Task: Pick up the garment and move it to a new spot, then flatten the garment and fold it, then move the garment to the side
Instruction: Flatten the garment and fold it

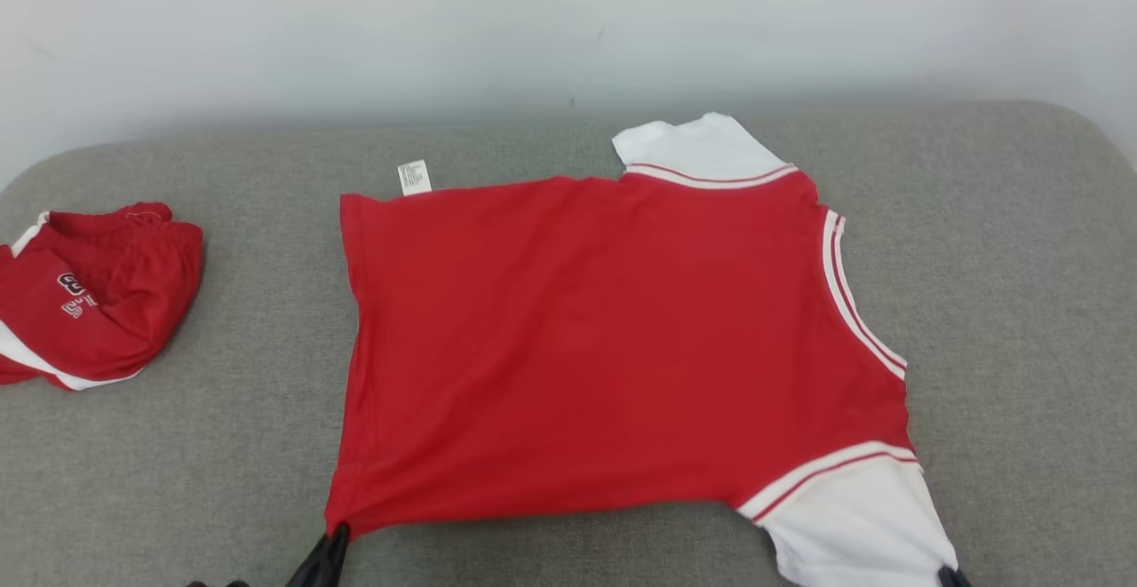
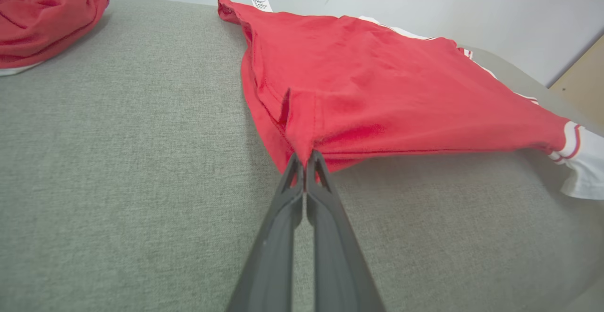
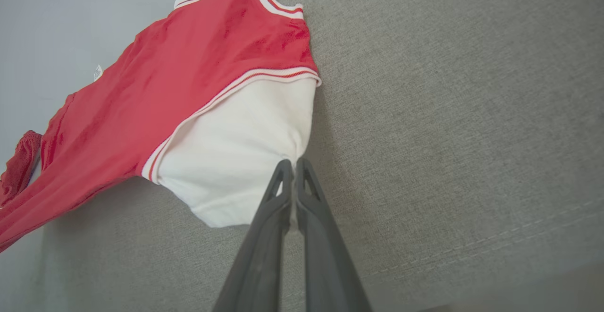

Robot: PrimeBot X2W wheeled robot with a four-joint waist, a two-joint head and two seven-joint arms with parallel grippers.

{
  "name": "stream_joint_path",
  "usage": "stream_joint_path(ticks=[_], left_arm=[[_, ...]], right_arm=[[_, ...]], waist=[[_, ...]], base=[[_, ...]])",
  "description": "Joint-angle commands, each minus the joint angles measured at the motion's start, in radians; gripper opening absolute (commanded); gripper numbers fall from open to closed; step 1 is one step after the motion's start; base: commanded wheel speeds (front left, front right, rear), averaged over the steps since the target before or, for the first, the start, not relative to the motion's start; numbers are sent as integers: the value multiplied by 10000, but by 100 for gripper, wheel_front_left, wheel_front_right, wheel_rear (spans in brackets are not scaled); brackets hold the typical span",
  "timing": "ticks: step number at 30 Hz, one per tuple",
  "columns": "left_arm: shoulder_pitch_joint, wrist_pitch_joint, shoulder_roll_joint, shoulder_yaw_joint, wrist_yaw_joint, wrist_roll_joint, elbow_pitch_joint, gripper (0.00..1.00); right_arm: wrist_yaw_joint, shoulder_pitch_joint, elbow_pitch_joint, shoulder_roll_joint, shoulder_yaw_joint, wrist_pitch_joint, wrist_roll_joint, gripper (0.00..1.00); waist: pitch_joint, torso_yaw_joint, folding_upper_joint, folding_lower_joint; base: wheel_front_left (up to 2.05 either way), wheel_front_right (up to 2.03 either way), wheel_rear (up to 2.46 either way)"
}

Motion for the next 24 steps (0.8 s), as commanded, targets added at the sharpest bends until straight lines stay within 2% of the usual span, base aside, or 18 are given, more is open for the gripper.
stream_joint_path(ticks=[1,7,11,18,24], left_arm=[[209,-32,-33,45,-55,102,35,0],[380,-32,-153,164,-155,257,104,0],[353,-32,-212,201,-153,325,255,0],[41,-32,-338,160,-223,499,368,0],[-367,-32,-345,-127,-230,626,377,0]], right_arm=[[-20,356,-168,68,-56,209,121,0],[-20,1272,-779,199,107,1057,49,0],[-20,1336,-994,239,8,1218,42,0],[-20,476,-881,257,32,895,471,0],[-20,-1125,-522,253,-72,857,535,0]], waist=[[-219,120,1,2],[-260,218,1,2],[-134,213,1,2],[-80,247,1,2],[-227,379,1,2]], base=[[0,0,0],[0,0,0],[0,0,0],[0,0,0],[0,0,0]])
